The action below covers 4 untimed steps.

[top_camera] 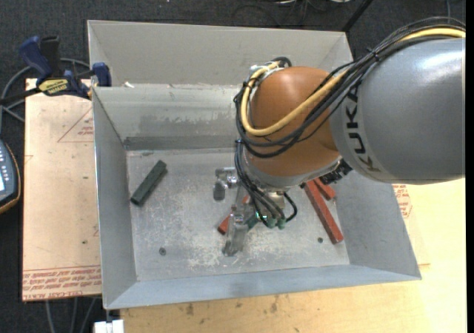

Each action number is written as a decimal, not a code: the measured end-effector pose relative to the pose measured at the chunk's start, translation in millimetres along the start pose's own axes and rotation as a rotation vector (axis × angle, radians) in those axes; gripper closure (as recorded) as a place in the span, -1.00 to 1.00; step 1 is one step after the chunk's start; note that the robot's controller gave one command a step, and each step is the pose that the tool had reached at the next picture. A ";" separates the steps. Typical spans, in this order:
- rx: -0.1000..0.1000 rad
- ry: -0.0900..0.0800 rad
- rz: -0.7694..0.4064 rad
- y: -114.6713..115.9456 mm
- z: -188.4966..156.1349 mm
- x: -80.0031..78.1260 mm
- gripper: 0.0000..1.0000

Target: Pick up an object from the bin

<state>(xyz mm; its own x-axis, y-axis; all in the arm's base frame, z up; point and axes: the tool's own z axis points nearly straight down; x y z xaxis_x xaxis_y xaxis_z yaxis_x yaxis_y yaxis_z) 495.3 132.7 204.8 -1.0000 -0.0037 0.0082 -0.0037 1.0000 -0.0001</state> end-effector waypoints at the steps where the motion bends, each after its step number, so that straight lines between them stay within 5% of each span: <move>1: 0.002 -0.006 -0.494 -47.6 110.2 -65.4 -1.00; 2: 0.003 -0.007 -0.929 -94.3 134.8 -57.7 -1.00; 3: 0.002 -0.009 -0.930 -93.1 134.2 -58.0 1.00; 4: 0.008 -0.014 -1.409 -98.6 -10.0 -47.2 1.00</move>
Offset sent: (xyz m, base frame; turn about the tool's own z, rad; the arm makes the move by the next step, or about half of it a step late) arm 0.0650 -0.0463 -0.1083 -0.4981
